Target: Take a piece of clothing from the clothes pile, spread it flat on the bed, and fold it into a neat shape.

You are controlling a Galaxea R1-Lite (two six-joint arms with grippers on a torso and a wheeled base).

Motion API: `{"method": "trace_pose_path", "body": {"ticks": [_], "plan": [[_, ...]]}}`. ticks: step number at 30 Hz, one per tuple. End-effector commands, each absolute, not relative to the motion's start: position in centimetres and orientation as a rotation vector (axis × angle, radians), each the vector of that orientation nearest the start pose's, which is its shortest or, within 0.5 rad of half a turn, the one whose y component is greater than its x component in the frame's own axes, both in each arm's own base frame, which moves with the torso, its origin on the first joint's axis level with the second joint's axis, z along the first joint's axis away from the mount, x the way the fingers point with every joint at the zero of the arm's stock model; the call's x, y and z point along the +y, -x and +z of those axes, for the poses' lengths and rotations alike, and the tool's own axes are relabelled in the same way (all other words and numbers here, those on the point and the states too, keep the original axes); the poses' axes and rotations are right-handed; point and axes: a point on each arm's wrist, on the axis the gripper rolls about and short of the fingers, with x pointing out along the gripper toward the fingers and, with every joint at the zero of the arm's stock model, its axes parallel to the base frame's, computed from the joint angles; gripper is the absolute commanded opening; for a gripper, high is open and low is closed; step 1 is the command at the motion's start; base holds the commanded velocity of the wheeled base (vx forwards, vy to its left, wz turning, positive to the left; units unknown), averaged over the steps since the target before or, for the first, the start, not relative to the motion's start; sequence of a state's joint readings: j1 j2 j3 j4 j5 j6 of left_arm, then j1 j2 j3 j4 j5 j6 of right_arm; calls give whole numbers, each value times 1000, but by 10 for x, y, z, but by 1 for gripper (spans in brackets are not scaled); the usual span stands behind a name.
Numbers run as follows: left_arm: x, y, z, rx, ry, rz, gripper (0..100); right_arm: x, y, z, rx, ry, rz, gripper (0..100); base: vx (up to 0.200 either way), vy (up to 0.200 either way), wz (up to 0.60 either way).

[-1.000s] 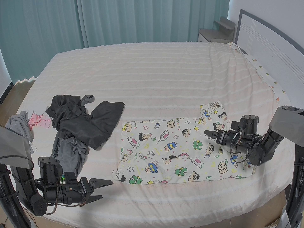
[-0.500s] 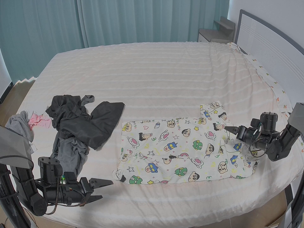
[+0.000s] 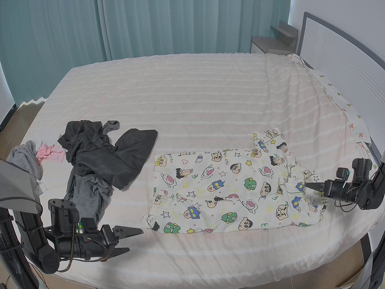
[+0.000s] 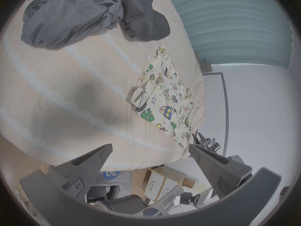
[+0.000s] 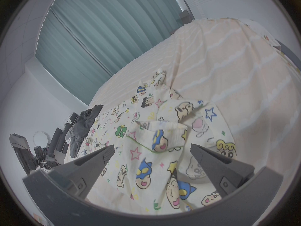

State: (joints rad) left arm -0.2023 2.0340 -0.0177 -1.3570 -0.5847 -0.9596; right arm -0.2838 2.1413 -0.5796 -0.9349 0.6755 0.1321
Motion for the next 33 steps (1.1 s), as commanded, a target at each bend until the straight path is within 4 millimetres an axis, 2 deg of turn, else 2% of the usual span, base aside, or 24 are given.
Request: {"method": "trace_pose_path", "body": {"ticks": [1,12,15,17,33], "plan": [[-53,-195,17,995,1004,-376,100,-83,-314,-6,637,-438,354,100,0,0,0],[-53,-195,17,994,1002,-376,100,-91,-348,-35,628,-437,399,100,0,0,0],[-53,-195,17,994,1002,-376,100,-92,-349,-36,627,-437,398,100,0,0,0],[-53,-195,16,997,1002,-377,100,-93,-358,-48,629,-443,417,100,0,0,0],[-53,-196,16,996,1002,-375,100,-86,-368,-39,584,-437,522,100,0,0,0]]}}
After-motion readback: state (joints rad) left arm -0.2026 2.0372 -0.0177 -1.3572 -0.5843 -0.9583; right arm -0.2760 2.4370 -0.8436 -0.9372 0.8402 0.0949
